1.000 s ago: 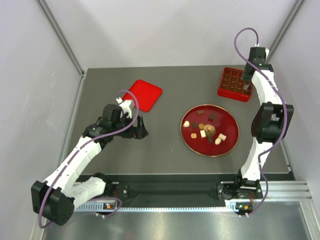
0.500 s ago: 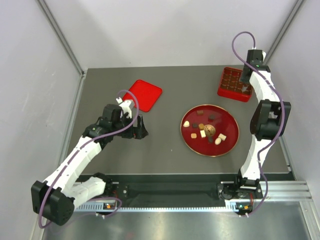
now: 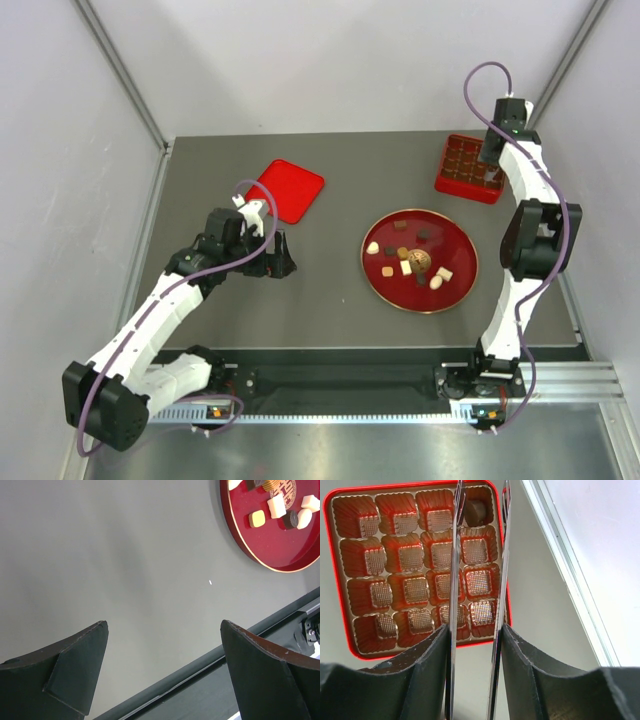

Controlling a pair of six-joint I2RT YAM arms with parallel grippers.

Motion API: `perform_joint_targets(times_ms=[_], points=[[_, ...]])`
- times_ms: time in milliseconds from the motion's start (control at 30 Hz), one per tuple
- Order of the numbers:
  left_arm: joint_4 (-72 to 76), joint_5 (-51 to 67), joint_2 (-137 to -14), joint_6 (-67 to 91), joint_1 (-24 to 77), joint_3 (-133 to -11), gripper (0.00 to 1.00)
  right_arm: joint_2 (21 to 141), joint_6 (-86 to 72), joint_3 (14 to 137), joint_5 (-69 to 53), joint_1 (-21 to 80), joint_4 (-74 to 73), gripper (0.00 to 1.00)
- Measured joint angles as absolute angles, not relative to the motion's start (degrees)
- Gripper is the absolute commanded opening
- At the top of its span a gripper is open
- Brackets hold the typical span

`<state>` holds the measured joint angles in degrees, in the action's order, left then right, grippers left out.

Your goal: Pack the chocolate

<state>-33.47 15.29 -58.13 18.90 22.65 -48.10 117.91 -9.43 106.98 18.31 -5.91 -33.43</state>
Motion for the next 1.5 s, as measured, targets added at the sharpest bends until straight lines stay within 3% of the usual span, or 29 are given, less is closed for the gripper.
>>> perform_joint_targets(times_ms=[400, 700, 933, 1200, 1500], points=[[-33.47, 15.31, -57.69, 18.90, 22.65, -48.07, 0.99, 110.21, -10.72, 106.28, 16.49, -4.40, -38.30, 0.42], [-33.50, 15.27, -56.93, 18.90, 22.65, -48.07, 0.99, 87.64, -13.93, 87.61, 15.73, 11.40, -42.41, 0.43], [-33.47, 15.29, -56.75, 18.90, 22.68, -48.07, 0.99, 78.26, -18.33, 73.14, 13.98, 18.70, -45.01, 0.45], [-33.47, 15.27, -56.75, 18.90, 22.65, -48.07, 0.99, 76.20, -22.87, 62.08, 12.75, 23.83, -44.58, 0.47], [-33.47, 15.27, -56.77, 18.90, 22.68, -48.07, 0.99, 75.94, -24.75, 58.59, 13.04, 24.53, -42.87, 0.47]])
